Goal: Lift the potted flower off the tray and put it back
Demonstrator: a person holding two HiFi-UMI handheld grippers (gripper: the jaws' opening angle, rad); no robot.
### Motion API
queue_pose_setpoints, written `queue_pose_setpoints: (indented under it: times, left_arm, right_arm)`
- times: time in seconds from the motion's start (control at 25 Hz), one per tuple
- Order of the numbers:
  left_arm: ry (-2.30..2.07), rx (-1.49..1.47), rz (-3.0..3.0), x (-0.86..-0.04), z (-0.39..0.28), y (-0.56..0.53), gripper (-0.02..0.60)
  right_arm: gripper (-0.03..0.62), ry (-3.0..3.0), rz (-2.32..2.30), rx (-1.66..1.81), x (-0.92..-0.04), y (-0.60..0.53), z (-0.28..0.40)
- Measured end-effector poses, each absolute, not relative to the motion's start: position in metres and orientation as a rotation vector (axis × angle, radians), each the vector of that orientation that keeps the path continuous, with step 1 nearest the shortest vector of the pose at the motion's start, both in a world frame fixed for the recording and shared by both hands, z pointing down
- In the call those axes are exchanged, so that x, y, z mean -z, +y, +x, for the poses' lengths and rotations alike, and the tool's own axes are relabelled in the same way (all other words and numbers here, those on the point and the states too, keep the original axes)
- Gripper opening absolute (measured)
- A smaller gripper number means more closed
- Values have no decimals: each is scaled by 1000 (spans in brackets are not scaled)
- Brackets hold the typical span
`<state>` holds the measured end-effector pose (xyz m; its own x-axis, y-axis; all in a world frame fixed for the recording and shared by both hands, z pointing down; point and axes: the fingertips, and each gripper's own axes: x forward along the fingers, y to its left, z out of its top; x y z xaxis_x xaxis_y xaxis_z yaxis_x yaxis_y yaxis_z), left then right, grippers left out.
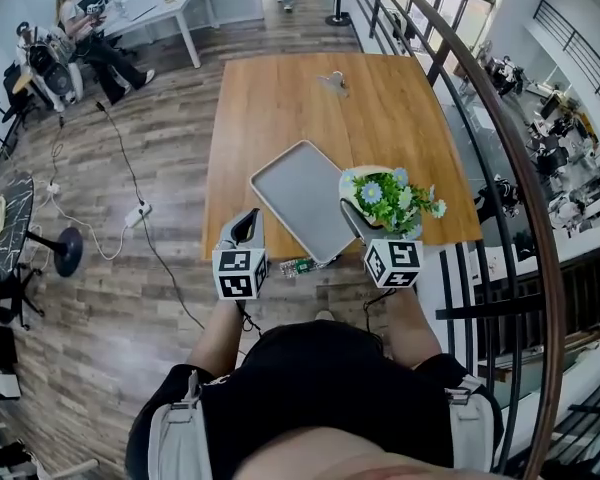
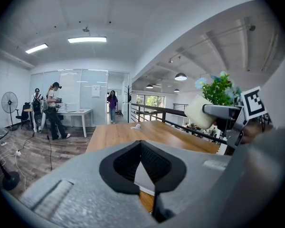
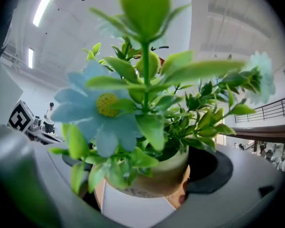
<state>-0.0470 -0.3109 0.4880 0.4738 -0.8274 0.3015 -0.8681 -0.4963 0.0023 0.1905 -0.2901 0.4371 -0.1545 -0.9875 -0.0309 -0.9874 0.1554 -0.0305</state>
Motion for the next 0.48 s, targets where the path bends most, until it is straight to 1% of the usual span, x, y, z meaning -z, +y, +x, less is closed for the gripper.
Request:
queue_pose_setpoints:
  times: [0.28, 0.48]
  left_arm:
    - [-1540, -403, 2528, -487, -65, -302, 12]
    - [-1605, -406, 2484, -487, -86, -298, 12]
  right_arm:
    - [580, 2392, -1981, 19, -447, -304, 188]
    - [580, 2436, -1966, 67, -470, -323, 180]
